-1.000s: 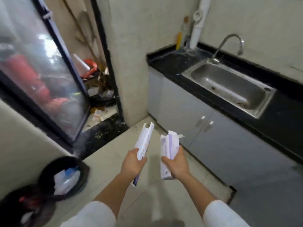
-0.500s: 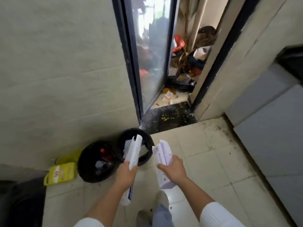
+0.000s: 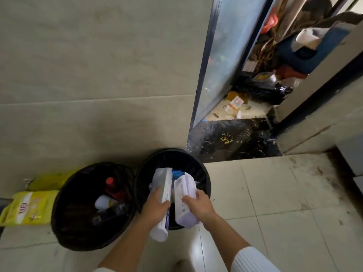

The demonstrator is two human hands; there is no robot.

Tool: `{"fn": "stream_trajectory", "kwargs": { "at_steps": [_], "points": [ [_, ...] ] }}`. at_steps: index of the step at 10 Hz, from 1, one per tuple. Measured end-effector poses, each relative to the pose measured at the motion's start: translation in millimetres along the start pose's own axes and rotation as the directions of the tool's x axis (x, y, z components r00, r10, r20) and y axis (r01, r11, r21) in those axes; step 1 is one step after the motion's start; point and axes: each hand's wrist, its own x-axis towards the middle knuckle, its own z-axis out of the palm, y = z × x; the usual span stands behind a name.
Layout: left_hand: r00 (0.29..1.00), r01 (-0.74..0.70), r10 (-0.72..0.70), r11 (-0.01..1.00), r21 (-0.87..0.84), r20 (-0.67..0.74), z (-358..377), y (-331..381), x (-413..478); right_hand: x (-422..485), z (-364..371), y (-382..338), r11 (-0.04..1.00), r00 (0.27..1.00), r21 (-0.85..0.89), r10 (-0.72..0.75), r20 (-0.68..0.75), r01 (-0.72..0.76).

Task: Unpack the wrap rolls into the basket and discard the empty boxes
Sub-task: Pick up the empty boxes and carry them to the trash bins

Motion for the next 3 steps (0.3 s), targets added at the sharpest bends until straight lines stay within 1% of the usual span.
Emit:
{"fn": "stream_trajectory", "kwargs": {
  "at_steps": [1,2,3],
  "points": [
    [1.000,0.026,-0.026,0.997,-0.069,0.000,4.1,-6.0,24.4,23.2,4.7,9.3,0.999,0.999,0.017,-0.050,-0.010,0.050],
    [0.999,0.037,-0.037,0.996,-0.079,-0.002,-2.3,5.2,16.0,10.0,-5.8,2.4,1.000,1.000,0.003,-0.027,-0.012,0.027],
    [1.000,0.009,-0.009,1.000,0.024,-0.002,-16.3,36.0,-20.2,-33.8,-26.1,-19.0,0.999,0.999,-0.035,-0.020,-0.050,0.018]
  ]
}}
